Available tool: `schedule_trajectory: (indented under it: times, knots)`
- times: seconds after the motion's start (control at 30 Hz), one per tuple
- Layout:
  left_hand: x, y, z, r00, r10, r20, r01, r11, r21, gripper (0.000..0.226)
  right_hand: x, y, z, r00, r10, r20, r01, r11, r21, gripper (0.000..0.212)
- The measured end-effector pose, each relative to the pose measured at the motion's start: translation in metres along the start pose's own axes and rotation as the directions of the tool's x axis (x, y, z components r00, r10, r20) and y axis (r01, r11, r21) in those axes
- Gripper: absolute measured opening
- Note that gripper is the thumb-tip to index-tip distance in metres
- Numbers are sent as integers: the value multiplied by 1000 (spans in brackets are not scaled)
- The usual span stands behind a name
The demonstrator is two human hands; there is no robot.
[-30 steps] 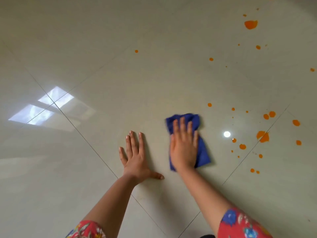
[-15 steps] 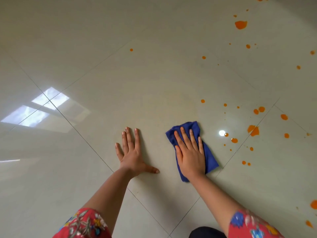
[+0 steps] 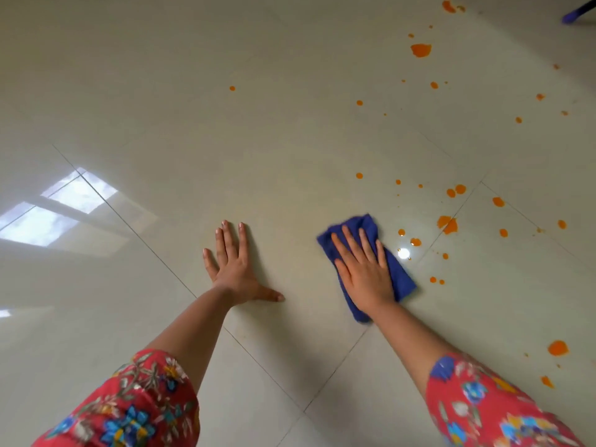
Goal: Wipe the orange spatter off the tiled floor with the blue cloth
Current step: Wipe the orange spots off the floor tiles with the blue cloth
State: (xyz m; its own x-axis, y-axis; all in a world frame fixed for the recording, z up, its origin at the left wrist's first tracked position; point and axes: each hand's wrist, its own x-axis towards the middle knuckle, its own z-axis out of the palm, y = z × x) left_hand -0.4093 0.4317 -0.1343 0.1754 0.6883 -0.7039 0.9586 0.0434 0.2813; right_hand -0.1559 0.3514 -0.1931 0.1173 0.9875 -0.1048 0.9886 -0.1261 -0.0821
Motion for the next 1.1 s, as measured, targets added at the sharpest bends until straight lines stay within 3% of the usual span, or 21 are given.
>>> schedule_trajectory:
  times: [0.03, 0.07, 0.17, 0.23, 0.3, 0.37, 0.43, 0.47, 0.5, 0.53, 0.6, 0.63, 0.77, 0.87, 0.93, 1.1]
  knots:
    - [1, 0, 0, 1000, 2, -4, -2, 1000, 0, 166, 13, -19, -4, 996, 85, -4, -85, 996, 20, 54]
    - [1, 0, 2, 1000, 9, -15, -9, 1000, 2, 166, 14, -41, 0, 997, 76, -20, -75, 997, 27, 55]
    - [2, 2, 3, 999, 17, -28, -17, 1000, 3, 163, -52, -79, 12, 951, -303, 61, 304, 952, -13, 58]
    - [-1, -1, 4, 1000, 5, -25, -4, 1000, 14, 163, -104, -47, 10, 915, -380, 136, 381, 924, 21, 61]
    - [-3, 1, 4, 1000, -2, -26, 2, 1000, 32, 164, -112, 3, 4, 932, -336, 138, 339, 941, 3, 59]
    - [-3, 1, 5, 1000, -19, -23, 20, 999, 40, 164, -85, 39, -4, 975, -159, 158, 163, 987, -13, 60]
    - [-2, 4, 6, 997, -66, -34, 67, 997, 36, 164, -46, 37, -8, 981, -27, 190, 25, 1000, 13, 64]
    - [0, 11, 9, 995, -91, -49, 93, 995, 42, 163, -37, 28, -7, 977, -33, 209, 27, 999, 33, 66]
    - [3, 18, 11, 992, -114, -53, 116, 992, 53, 161, -41, 16, -3, 979, -111, 172, 105, 994, 40, 67]
    - [3, 24, 13, 991, -121, -52, 124, 990, 61, 156, -57, 7, 3, 949, -273, 159, 273, 962, 23, 64]
    - [0, 42, 27, 996, -60, -70, 64, 996, 59, 142, -121, 23, 12, 818, -549, 169, 564, 824, -56, 60]
    - [-4, 53, 36, 997, 0, -79, 4, 999, 51, 134, -148, 45, 14, 791, -591, 160, 606, 793, -67, 60]
    - [-40, 90, 87, 974, 225, 6, -224, 969, 99, 117, -169, 108, 6, 874, -457, 166, 475, 875, -92, 61]
    - [-52, 112, 99, 931, 346, 120, -366, 899, 243, 106, -140, 95, 6, 939, -303, 161, 315, 947, -60, 58]
    - [-43, 127, 89, 917, 388, 96, -399, 878, 265, 97, -125, 81, 6, 974, -198, 110, 202, 979, -27, 58]
    - [-27, 149, 77, 922, 388, 10, -372, 876, 308, 83, -229, 93, 11, 974, -208, 91, 207, 978, 17, 59]
